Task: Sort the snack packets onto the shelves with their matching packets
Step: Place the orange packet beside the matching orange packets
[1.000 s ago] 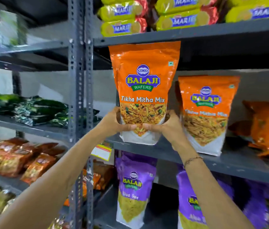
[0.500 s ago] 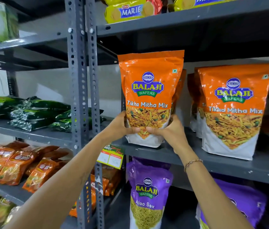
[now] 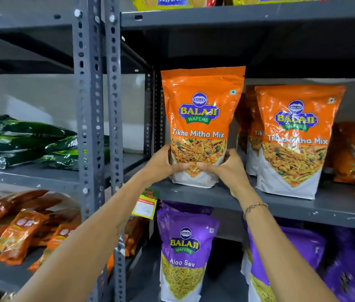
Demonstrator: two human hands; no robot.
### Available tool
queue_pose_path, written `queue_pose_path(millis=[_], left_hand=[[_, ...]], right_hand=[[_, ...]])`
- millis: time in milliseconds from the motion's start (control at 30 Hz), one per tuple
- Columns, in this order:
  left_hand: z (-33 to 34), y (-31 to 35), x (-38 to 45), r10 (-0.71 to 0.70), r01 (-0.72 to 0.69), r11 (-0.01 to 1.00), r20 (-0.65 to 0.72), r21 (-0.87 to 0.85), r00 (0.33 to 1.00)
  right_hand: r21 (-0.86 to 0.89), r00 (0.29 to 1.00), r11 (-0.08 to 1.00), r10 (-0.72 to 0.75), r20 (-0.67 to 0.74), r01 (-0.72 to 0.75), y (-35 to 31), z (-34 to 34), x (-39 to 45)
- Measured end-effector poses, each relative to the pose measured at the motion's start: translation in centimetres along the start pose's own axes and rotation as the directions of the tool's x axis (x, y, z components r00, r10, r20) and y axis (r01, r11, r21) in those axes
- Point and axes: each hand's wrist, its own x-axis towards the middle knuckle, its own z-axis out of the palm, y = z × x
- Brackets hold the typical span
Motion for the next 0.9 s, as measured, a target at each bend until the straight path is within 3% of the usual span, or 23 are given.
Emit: queue_pose_path(millis=[233, 700, 900], left_hand=[[0.5, -0.6, 0.1, 0.053, -0.052, 0.999, 0.035, -0.009, 0.998], [1.2, -1.2, 0.7, -0.048, 0.048, 0.997, -0.006, -0.052, 0.999], [1.6, -1.1, 0.3, -0.052, 0.05, 0.996, -0.03, -0.079, 0.998]], right_hand=[[-0.002, 1.0, 1.0, -0.004, -0.022, 0.004, 0.5, 0.3, -0.3], [-0.102, 0.995, 0.992, 0.079, 0.06, -0.072, 0.6, 0.0, 0.7], [-0.062, 0.991, 0.994, 0.099, 0.087, -0.094, 0.3, 0.0, 0.8]])
